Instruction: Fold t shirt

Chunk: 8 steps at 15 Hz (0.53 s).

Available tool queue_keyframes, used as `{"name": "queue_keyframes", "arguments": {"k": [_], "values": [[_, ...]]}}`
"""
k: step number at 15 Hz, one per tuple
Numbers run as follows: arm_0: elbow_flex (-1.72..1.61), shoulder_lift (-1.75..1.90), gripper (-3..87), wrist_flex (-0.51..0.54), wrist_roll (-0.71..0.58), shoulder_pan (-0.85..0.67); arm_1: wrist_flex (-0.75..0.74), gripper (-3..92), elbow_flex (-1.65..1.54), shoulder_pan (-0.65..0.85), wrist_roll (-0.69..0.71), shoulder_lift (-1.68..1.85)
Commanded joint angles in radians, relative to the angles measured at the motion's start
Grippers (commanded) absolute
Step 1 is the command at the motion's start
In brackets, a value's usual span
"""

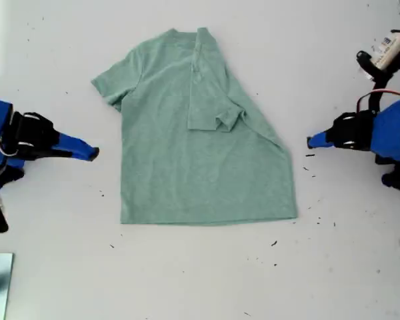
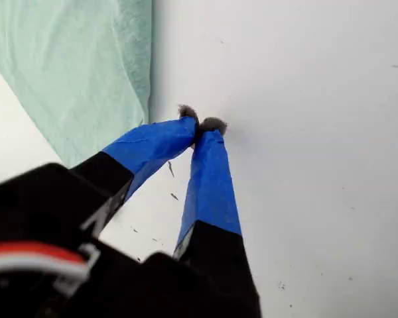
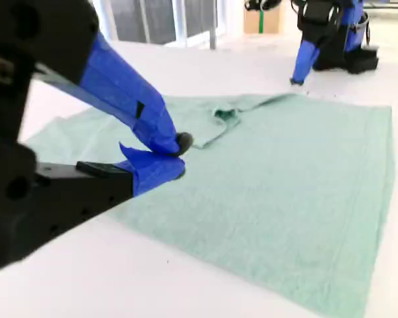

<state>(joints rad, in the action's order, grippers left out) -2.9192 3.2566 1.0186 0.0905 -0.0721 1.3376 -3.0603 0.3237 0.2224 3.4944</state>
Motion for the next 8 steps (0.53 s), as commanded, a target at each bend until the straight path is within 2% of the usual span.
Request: {"name": "queue_keyframes", "arguments": {"k": [1, 2, 3, 5, 6, 8], "values": [[0.518, -0.577, -0.2, 0.209, -0.011, -0.11, -0.011, 2.3, -0.051, -0.014, -0.009, 0.014], [0.678, -0.709, -0.2, 0.328, -0.075, -0.21, -0.011, 2.3, -0.051, -0.025, -0.011, 0.014], [0.77, -0.788, -0.2, 0.39, -0.164, -0.319, -0.011, 2.3, -0.051, -0.037, -0.012, 0.014], [0.867, -0.916, -0.2, 0.436, -0.331, -0.545, -0.011, 2.3, -0.051, -0.055, -0.021, 0.014], [0.888, -0.95, 5.7, 0.436, -0.376, -0.614, -0.011, 2.3, -0.051, -0.058, -0.025, 0.014], [0.927, -0.974, 20.6, 0.439, -0.428, -0.653, -0.011, 2.3, -0.051, -0.071, -0.034, 0.014]]}}
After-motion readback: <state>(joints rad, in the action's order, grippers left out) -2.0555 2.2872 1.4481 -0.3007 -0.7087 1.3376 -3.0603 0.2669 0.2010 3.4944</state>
